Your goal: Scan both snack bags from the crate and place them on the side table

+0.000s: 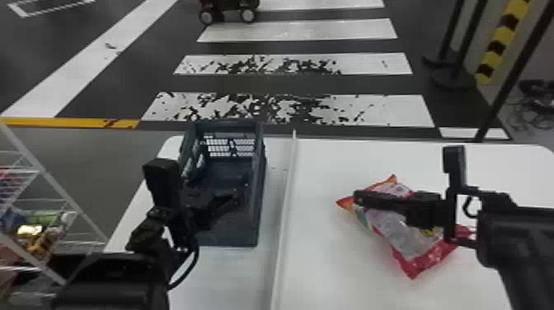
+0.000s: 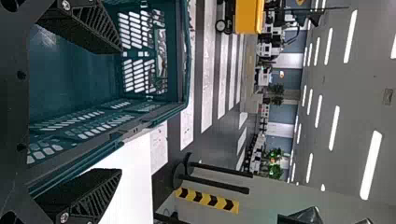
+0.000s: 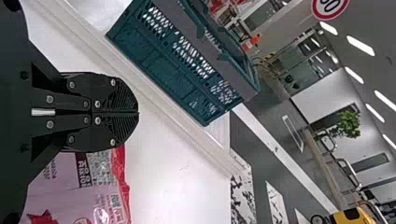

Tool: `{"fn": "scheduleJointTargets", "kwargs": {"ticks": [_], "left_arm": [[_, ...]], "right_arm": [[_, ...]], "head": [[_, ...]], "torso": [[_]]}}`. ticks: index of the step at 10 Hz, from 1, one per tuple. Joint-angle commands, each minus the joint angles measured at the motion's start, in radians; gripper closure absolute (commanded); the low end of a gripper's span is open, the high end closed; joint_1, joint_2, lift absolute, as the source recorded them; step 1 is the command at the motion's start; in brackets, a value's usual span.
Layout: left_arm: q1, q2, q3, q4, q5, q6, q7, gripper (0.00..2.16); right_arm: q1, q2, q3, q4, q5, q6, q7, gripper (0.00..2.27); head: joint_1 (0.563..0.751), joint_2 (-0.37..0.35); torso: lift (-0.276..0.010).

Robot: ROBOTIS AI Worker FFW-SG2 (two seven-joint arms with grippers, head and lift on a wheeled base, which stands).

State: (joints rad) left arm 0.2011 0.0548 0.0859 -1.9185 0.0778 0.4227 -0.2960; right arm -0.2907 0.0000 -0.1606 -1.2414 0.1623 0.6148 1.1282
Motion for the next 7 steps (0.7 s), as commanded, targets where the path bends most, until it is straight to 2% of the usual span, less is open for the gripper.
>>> {"fn": "scheduleJointTargets", "kwargs": {"ticks": [1, 5, 7], "left_arm": [[-0.002, 0.005, 0.0, 0.001, 0.007, 0.0, 0.0, 0.09], [0.001, 0.01, 0.0, 0.001, 0.011, 0.0, 0.0, 0.09], [0.0, 0.01, 0.0, 0.0, 0.016, 0.0, 0.0, 0.09]], "right_arm": [[-0.007, 0.001, -0.001, 0.031, 0.048, -0.026, -0.011, 2.21], [-0.018, 0.001, -0.042, 0.074, 0.091, -0.082, -0.057, 2.21], [-0.018, -0.014, -0.076, 0.085, 0.106, -0.103, -0.062, 2.21]], "head": [[0.695, 0.113], [0.695, 0.094], [0.695, 0.078]], "torso": [[-0.098], [-0.098], [-0.098]]}}
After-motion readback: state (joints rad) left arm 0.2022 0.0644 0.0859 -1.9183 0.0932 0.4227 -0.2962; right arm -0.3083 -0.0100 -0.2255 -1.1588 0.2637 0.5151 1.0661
